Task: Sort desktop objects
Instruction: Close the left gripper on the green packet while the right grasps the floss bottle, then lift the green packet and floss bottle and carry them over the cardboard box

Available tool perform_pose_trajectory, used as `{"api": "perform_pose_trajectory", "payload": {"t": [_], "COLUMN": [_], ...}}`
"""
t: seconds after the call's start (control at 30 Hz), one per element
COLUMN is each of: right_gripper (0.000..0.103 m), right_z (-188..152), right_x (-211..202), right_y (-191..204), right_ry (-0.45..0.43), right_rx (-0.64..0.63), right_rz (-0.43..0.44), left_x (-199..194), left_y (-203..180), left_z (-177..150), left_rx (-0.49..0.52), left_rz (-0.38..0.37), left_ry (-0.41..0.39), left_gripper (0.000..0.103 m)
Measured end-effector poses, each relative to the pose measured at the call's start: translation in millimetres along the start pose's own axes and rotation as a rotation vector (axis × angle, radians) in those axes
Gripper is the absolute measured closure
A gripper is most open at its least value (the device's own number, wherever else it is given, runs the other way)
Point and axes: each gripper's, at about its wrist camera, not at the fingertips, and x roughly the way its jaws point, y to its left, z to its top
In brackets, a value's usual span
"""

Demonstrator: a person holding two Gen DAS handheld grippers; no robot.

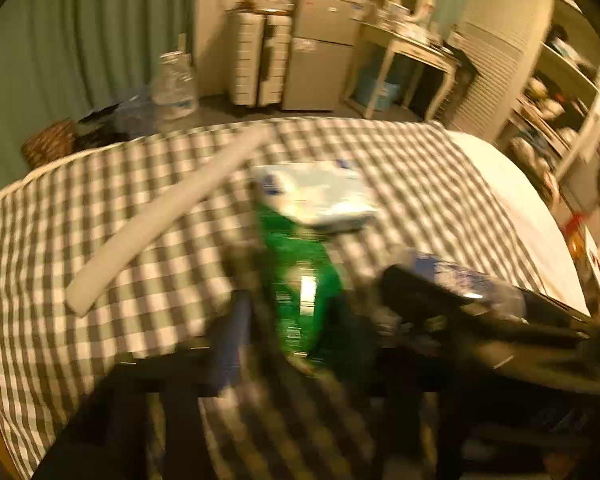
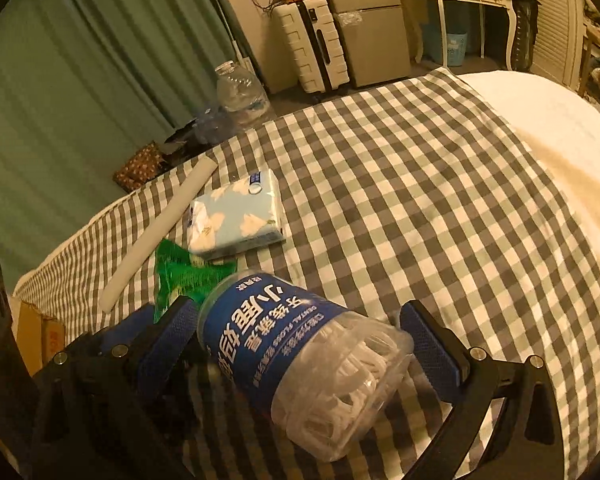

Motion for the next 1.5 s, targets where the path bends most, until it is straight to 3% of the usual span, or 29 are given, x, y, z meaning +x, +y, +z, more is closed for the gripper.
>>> {"api": "perform_pose_trajectory", "payload": {"t": [0.23, 0.4, 0.43, 0.47, 0.5, 0.57, 0.7, 0.73, 0.77, 0.8, 0.87, 0.9, 0.97, 1.23, 1.5], "right_gripper": [0.003, 0.005, 0.011, 0.034, 0.041, 0.046, 0.044, 0.04, 0.02, 0.012, 0.013, 0.022, 0.034, 0.039, 0.04], "right_z": [-9, -5, -4, -2, -1, 3, -5, -7, -9, -11, -28, -36, -42, -43, -31], "right_x": [-21, -35, -38, -41, -44, -51, -50, -49, -44, -36, -23, -21, -29, -79, -131], "right_y": [-11, -31, -35, -36, -36, -33, -27, -26, -27, -30, -42, -48, -49, -53, -24], "right_ry": [-0.014, -0.028, -0.031, -0.038, -0.043, -0.058, -0.061, -0.056, -0.022, 0.022, 0.11, 0.123, 0.081, 0.052, -0.045], "right_rx": [0.005, 0.049, 0.061, 0.066, 0.066, 0.043, -0.045, -0.072, -0.097, -0.11, -0.102, -0.083, -0.103, -0.033, -0.075], "right_rz": [-0.035, -0.058, -0.058, -0.054, -0.069, -0.096, -0.134, -0.156, -0.183, -0.214, -0.204, -0.185, -0.213, -0.087, -0.044], "left_x": [-15, -31, -34, -40, -42, -49, -67, -71, -75, -80, -89, -93, -103, -157, -214], "left_y": [-7, -5, -5, -6, -6, -9, -13, -12, -12, -11, -12, -12, -13, -5, -13], "left_z": [-7, -5, -2, -2, -1, 1, 0, -2, -4, -7, -12, -14, -17, -19, -23], "left_rx": [0.02, 0.027, 0.029, 0.028, 0.029, 0.034, 0.038, 0.036, 0.033, 0.027, 0.018, 0.013, 0.006, -0.029, -0.048], "left_rz": [0.032, 0.063, 0.067, 0.069, 0.072, 0.08, 0.087, 0.09, 0.092, 0.094, 0.099, 0.104, 0.113, 0.146, 0.157], "left_ry": [-0.009, -0.023, -0.029, -0.036, -0.041, -0.049, -0.06, -0.061, -0.061, -0.062, -0.062, -0.063, -0.07, -0.136, -0.22], "left_gripper": [0.086, 0.086, 0.086, 0.086, 0.086, 0.086, 0.086, 0.086, 0.086, 0.086, 0.086, 0.086, 0.086, 0.086, 0.086]}}
